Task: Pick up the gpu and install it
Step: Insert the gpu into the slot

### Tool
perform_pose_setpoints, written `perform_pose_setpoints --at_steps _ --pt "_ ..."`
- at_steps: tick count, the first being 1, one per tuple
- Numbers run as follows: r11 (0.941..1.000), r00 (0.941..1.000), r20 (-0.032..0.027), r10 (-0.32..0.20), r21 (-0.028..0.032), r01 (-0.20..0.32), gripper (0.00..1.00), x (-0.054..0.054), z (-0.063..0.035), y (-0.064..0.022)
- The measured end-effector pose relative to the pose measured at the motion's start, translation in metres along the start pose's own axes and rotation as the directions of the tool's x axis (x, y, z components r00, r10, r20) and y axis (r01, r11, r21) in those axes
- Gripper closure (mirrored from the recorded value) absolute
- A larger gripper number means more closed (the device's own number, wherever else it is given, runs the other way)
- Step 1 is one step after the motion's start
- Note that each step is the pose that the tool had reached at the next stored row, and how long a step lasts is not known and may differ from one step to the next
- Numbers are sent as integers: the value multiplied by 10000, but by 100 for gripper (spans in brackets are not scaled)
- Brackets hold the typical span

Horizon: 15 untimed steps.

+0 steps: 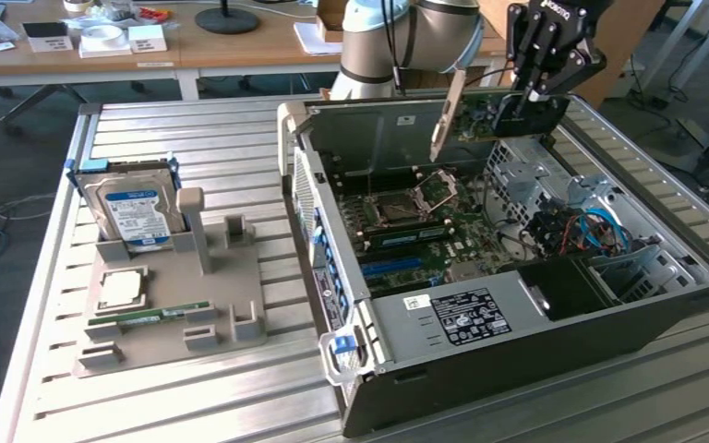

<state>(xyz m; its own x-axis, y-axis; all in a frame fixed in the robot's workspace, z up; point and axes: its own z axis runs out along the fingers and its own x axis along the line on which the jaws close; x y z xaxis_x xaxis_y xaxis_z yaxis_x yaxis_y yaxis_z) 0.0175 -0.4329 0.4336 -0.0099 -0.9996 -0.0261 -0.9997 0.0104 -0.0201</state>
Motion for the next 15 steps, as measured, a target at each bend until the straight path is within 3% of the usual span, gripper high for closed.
perform_pose_setpoints --at_steps 15 --pt "10000 10000 -1 0 0 0 73 1 4 191"
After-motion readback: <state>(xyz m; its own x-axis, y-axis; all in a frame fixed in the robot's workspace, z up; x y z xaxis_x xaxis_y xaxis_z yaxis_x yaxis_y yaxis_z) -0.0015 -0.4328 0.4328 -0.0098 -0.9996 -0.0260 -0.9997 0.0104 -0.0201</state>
